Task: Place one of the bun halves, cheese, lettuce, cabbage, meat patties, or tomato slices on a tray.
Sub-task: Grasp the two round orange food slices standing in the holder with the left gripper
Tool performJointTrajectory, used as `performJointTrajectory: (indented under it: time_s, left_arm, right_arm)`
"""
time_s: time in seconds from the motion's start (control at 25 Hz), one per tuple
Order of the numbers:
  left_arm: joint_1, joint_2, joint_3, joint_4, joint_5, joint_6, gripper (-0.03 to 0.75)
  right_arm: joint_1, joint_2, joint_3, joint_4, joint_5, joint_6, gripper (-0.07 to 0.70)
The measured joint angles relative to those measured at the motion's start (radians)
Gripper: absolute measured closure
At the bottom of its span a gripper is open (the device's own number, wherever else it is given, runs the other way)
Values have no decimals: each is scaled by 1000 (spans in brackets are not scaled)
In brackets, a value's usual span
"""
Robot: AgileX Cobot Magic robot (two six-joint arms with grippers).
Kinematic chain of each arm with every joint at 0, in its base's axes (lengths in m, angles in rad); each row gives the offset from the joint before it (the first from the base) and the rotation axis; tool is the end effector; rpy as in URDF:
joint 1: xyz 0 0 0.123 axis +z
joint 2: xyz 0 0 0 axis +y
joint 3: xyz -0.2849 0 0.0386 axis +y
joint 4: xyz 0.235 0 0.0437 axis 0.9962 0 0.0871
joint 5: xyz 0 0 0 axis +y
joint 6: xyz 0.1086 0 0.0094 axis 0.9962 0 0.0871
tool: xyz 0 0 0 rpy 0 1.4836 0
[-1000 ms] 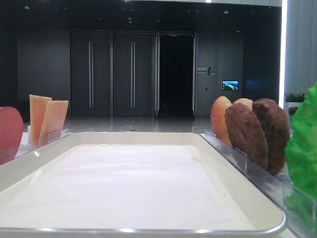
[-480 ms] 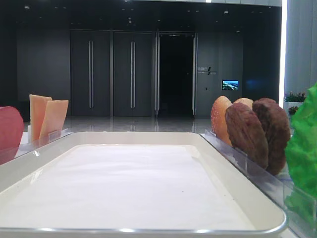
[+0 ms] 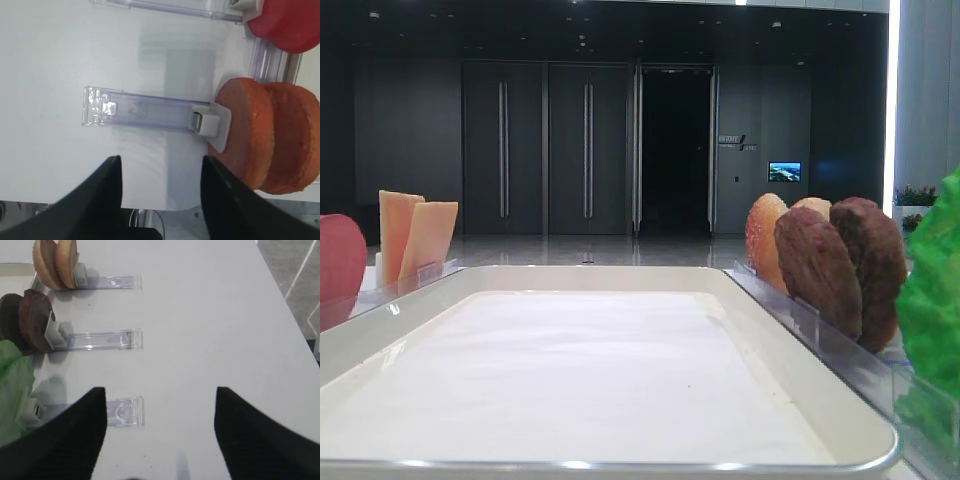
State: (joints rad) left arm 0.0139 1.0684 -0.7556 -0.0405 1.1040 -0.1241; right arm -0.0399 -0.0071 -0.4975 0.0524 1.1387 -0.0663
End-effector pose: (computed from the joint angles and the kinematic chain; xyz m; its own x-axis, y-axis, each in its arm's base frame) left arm 0.1597 -0.0017 0.2548 -0.9603 -0.1551 -0.2318 -0.1429 0.9873 -0.0687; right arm -0.0074 0.0055 0.2548 -0.5186 -0.0236 -0.8547 -0.0238 0.9996 -0.0132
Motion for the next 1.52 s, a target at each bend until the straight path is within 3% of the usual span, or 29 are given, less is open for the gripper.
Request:
performJointTrajectory:
  time_s: [0.84,1.52]
  left_arm:
    - [0,0,0,-121,6,-26,325]
    - [0,-8,0,-127,8,-41,325]
  right_arm:
    - [0,0,0,0,0,0,161]
    - [0,0,0,0,0,0,161]
